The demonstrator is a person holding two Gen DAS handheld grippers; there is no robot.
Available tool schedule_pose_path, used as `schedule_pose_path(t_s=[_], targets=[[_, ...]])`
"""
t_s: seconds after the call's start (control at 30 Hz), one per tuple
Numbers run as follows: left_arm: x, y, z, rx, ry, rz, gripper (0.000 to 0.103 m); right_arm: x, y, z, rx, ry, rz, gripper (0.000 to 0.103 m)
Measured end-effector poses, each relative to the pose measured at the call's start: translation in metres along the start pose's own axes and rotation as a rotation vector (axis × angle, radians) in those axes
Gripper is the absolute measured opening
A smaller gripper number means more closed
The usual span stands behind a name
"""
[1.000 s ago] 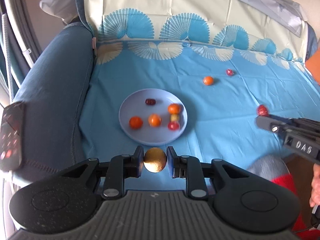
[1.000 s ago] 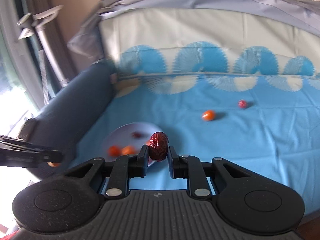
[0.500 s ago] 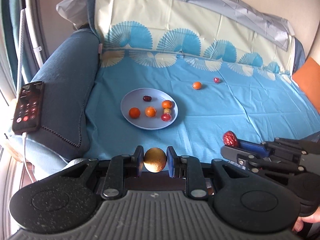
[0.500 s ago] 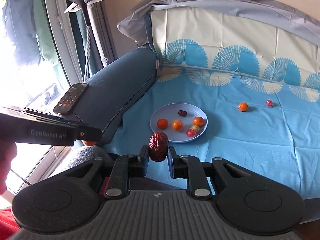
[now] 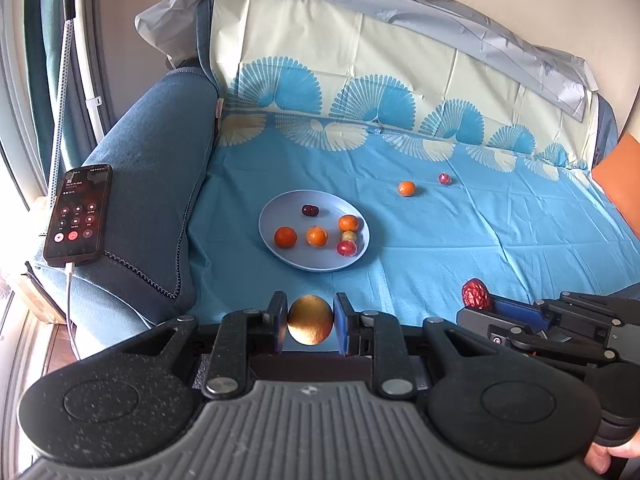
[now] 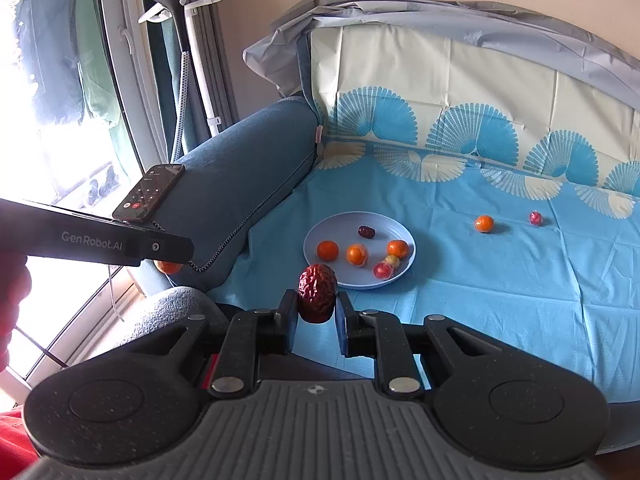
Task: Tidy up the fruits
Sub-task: 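Carry the tan fruit and red date over the blue plate with both tools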
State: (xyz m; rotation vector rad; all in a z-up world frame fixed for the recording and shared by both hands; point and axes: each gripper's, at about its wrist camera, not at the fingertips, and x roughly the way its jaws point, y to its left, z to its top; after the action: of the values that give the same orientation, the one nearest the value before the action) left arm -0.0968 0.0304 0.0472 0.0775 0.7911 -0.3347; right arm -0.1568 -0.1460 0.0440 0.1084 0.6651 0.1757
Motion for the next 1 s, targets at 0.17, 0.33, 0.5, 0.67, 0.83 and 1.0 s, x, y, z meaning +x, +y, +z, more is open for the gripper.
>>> schedule_pose_path(t_s=[0.17, 0.33, 0.5, 0.67, 0.83, 1.0], targets=[[0.005, 0.001, 0.001, -0.001, 0.014, -0.003, 0.027, 0.006, -0.002, 0.002, 0.005, 0.011, -0.004, 0.021], [0.013, 0.004, 0.004, -0.01, 0.026, -0.007, 0.027, 0.012, -0.001, 0.003, 0.004, 0.021, -0.007, 0.021], [0.022, 0.009, 0.011, -0.015, 0.024, 0.001, 0.027, 0.021, -0.003, 0.004, 0.008, 0.031, -0.013, 0.021], [0.037, 0.016, 0.023, -0.024, 0.026, 0.015, 0.027, 0.036, -0.008, 0.008, 0.024, 0.042, -0.024, 0.021], [0.057, 0.018, 0.039, -0.03, 0.028, 0.019, 0.027, 0.057, -0.016, 0.014, 0.037, 0.059, -0.031, 0.021], [0.088, 0.019, 0.058, -0.027, 0.046, 0.02, 0.027, 0.088, -0.025, 0.025, 0.043, 0.08, -0.03, 0.021]])
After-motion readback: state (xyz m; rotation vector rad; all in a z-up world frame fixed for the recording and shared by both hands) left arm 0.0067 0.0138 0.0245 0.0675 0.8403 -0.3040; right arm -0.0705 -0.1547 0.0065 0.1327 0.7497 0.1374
